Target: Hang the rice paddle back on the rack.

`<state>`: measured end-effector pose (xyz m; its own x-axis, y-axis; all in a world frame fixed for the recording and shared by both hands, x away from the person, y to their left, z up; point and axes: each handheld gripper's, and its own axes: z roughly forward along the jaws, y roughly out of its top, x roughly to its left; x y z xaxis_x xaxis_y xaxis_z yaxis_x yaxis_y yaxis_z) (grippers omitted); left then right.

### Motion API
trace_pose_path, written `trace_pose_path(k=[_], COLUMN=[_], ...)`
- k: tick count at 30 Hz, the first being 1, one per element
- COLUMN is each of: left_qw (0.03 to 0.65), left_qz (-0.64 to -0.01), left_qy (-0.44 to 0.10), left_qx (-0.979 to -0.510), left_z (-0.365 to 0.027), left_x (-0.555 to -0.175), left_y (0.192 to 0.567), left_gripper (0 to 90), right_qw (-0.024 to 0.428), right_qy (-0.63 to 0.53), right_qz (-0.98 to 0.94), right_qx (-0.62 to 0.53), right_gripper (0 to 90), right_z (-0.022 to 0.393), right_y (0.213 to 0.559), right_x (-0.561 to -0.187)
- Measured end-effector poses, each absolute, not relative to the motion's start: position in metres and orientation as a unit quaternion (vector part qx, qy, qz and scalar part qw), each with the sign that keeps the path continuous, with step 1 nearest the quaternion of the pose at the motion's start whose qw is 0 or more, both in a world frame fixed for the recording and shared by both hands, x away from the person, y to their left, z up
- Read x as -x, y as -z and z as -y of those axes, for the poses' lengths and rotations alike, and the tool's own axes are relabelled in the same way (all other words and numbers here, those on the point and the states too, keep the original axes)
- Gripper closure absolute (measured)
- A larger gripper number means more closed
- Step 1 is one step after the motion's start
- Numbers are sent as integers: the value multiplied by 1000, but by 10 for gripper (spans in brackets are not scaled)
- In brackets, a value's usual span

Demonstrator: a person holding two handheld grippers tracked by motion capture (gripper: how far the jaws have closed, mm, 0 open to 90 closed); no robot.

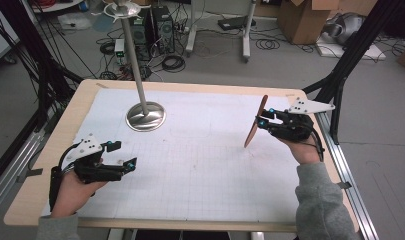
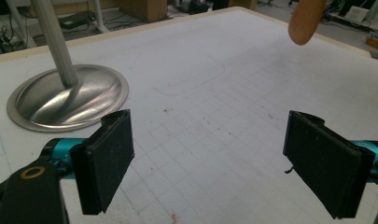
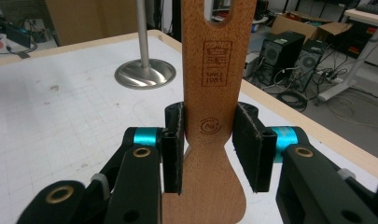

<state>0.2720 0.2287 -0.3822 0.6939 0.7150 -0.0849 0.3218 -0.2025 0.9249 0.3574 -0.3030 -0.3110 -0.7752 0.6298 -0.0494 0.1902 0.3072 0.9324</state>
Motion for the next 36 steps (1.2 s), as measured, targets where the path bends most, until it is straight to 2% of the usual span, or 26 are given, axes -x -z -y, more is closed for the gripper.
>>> trace_pose_path(k=[36], left_qw=[532], left_qz=[-355], left_qy=[-184], left_qx=[-747], left_z=[-241], left_x=[-264], left_y=[388], left_gripper=[158], right_qw=[195], right_qy=[-524], right_qz=[-794], right_qx=[-238], right_gripper=[649], right_z=[246], right_y=[254], right_x=[-378])
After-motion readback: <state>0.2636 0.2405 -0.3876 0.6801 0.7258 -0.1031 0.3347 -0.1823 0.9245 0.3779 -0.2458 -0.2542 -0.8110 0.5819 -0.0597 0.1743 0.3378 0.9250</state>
